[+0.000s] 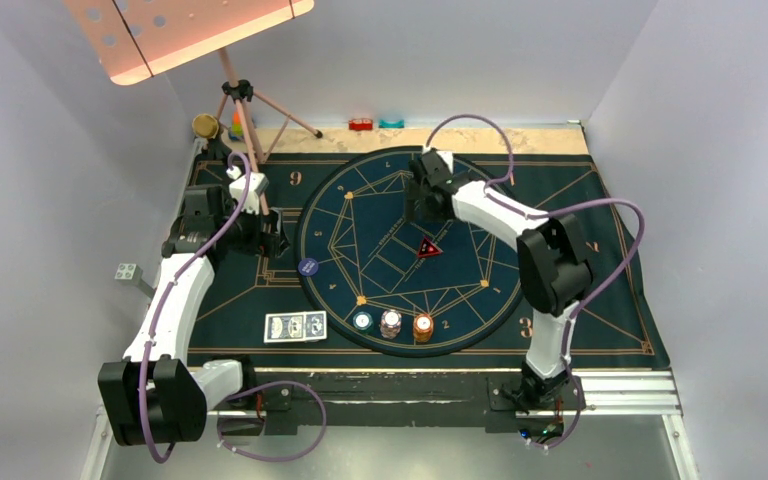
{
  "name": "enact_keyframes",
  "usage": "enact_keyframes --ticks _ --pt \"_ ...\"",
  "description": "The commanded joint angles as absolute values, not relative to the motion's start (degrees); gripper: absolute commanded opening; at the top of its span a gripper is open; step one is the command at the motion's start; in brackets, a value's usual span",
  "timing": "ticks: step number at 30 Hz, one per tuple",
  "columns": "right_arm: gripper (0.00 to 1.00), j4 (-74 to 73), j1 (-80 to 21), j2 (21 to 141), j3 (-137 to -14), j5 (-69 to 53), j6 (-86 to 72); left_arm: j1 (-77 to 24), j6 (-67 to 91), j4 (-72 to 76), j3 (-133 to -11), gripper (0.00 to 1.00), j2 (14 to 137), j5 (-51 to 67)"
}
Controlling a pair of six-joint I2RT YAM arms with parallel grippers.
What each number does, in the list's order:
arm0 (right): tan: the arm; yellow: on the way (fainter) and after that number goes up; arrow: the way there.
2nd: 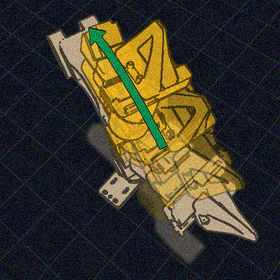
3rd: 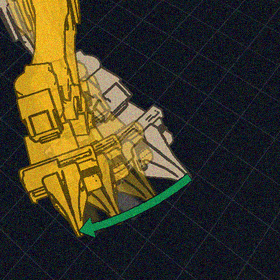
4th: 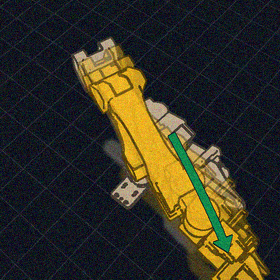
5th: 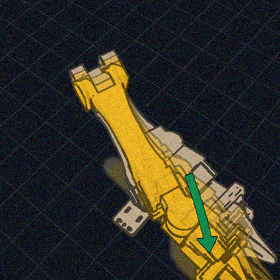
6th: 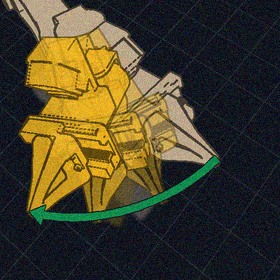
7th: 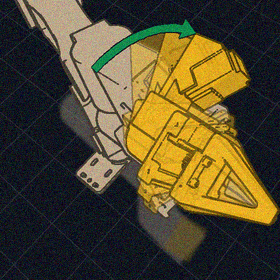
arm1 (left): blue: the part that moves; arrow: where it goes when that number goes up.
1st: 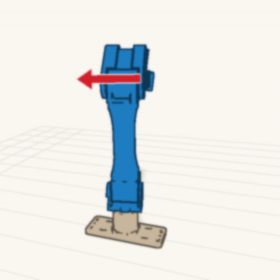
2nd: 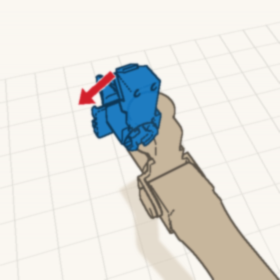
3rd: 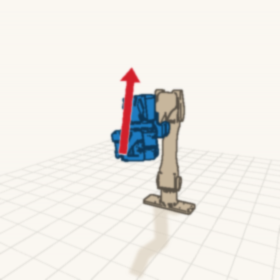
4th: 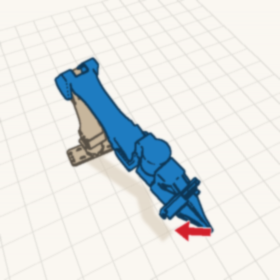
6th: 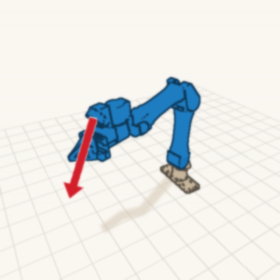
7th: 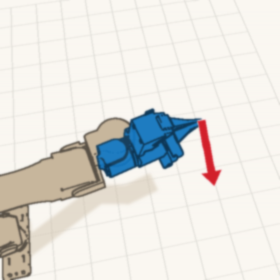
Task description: Distribute texas hold em gaming equipment
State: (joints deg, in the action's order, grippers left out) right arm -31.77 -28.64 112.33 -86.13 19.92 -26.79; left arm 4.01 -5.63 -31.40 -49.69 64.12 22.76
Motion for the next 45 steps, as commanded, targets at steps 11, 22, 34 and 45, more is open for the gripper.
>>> enact_keyframes --ticks 11,22,34,45 --pt "0.95 -24.2 -36.5 108.9 -73.2 17.5 -26.4 4.4 -7.3 -32.1 -50.8 1.0 63.7 25.1" --pt "0.75 -29.8 -36.5 107.6 -71.7 23.1 -29.3 4.3 -7.4 -32.6 -51.2 1.0 63.8 24.8" --pt "0.42 -35.4 -31.7 99.5 -60.7 25.5 -38.8 4.3 -8.1 -33.0 -51.1 1.0 63.4 25.2" --pt "0.4 -43.8 -22.6 87.2 -52.1 25.9 -45.9 4.4 -8.6 -33.5 -51.2 1.0 63.5 25.8"
